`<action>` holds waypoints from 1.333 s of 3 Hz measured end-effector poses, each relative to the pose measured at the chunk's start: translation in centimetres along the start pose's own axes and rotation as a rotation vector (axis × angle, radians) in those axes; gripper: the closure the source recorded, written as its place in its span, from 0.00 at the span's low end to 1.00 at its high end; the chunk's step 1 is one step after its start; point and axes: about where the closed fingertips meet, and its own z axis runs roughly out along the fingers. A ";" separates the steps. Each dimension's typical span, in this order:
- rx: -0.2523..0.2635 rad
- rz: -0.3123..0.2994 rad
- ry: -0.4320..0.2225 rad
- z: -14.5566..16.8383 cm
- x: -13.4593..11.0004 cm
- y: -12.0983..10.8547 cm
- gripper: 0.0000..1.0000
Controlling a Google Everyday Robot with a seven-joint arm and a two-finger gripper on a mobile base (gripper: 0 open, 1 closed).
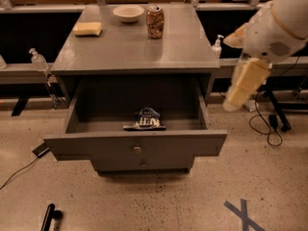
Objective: Pick blue chip bag from top drawer and place on counter
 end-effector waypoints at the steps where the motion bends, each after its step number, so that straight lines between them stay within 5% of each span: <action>1: -0.001 -0.016 -0.182 5.8 -5.4 -6.1 0.00; 2: 0.066 0.055 -0.255 10.7 -11.9 -12.1 0.00; 3: 0.044 0.051 -0.282 11.2 -14.0 -11.4 0.00; 4: 0.038 0.080 -0.242 13.5 -12.7 -11.7 0.00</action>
Offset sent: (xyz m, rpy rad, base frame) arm 0.1912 0.1094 -0.0217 -0.2175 -0.1451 -0.5402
